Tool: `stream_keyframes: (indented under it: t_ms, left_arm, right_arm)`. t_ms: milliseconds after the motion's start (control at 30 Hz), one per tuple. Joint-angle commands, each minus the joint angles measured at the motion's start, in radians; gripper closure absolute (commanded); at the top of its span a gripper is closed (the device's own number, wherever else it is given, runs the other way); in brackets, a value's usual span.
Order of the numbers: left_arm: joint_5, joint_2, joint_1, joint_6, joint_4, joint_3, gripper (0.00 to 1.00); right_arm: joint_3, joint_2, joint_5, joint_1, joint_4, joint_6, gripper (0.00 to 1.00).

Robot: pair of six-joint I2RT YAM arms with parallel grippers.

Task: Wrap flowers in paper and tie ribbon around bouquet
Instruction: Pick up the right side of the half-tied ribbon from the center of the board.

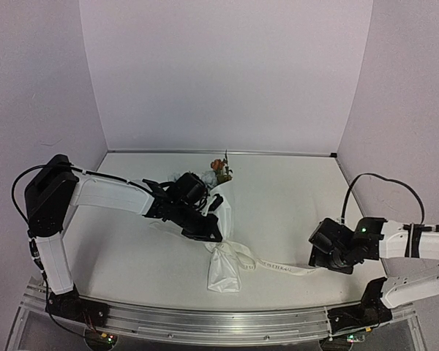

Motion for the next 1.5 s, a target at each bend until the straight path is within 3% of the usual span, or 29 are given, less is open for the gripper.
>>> stream_keyframes:
  t_ms: [0,267,467,600,700,833,967,1233,1467]
  left_arm:
    - [0.013,-0.014,-0.001,0.012,0.023,0.014,0.94]
    - [0.011,-0.025,-0.001,0.010,0.022,0.006,0.94]
    - [0.010,-0.028,-0.001,0.010,0.022,0.006,0.93]
    - [0.007,-0.035,-0.001,0.011,0.022,0.006,0.92]
    - [0.009,-0.037,-0.001,0.011,0.022,0.007,0.91]
    - [0.004,-0.046,-0.001,0.016,0.017,0.009,0.86]
    - [-0.005,-0.056,-0.001,0.022,0.007,0.019,0.75]
    - [-0.054,-0.129,0.006,0.049,-0.032,0.065,0.48]
    - [-0.039,-0.188,0.079,0.096,-0.074,0.092,0.43]
  right_arm:
    - [-0.058,-0.048,0.038,-0.102,-0.085,0.121,0.18]
    - [-0.065,0.000,-0.016,-0.256,-0.015,0.086,0.25]
    - [-0.092,0.096,-0.047,-0.324,0.109,0.097,0.49]
    - [-0.090,0.147,-0.033,-0.335,0.147,0.100,0.56]
    - [-0.089,0.188,-0.046,-0.345,0.172,0.097,0.70]
    - [-0.074,0.223,-0.048,-0.351,0.200,0.064,0.98]
    - [-0.024,0.234,-0.029,-0.353,0.204,-0.023,1.00]
    - [0.208,0.301,-0.067,-0.354,0.247,-0.365,1.00]
    - [0.445,0.469,-0.306,-0.355,0.374,-0.606,1.00]
